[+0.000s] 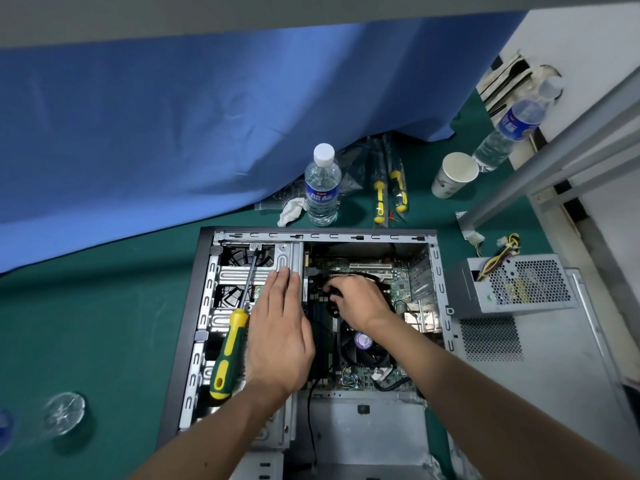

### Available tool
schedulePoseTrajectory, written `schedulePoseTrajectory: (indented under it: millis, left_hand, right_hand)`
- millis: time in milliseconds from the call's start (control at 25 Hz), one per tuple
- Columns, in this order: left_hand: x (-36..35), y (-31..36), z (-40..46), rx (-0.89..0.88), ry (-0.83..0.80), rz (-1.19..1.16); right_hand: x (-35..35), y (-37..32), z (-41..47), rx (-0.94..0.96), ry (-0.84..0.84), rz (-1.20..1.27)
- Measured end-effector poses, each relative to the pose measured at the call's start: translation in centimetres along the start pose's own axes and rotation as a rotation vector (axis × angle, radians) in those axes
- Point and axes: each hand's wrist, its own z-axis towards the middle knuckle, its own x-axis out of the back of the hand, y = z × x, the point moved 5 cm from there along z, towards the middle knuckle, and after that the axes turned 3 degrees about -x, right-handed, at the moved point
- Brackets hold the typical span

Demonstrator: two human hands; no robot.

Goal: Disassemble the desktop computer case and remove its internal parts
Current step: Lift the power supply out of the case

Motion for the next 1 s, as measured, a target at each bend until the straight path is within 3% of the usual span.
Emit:
schedulePoseTrajectory:
  millis: [160, 400, 520, 720, 840, 920, 1000]
  left_hand:
    - [0.3, 0.0, -0.1, 0.001, 0.013, -0.003]
    - [0.2, -0.1, -0.1, -0.002, 0.016, -0.026]
    - [0.1, -0.1, -0.2, 0.002, 0.028, -0.028]
    - [0.0, -0.3, -0.1, 0.002, 0.031, -0.033]
    - [-0.2, -0.3, -0.1, 0.002, 0.027, -0.051]
    - [-0.1, -0.3, -0.2, 0.003, 0.024, -0.056]
    - [-0.1, -0.4, -0.2, 0.008, 0.032, -0.051]
  right_hand:
    - [0.7, 0.7, 0.2, -0.079, 0.093, -0.164]
    - [0.5, 1.5, -1.9, 0.062, 0.097, -0.058]
    - [1.2, 2.0, -2.2, -0.034, 0.199, 0.004]
    - [0.2, -0.4, 0.1, -0.044, 0.051, 0.058]
    - [0.5, -0.7, -0.8, 0.146, -0.012, -0.04]
    - [1.2, -0.6, -2.3, 0.279, 0.056, -0.103]
    - [2.9, 0.3, -3.6, 0.227, 0.211, -0.027]
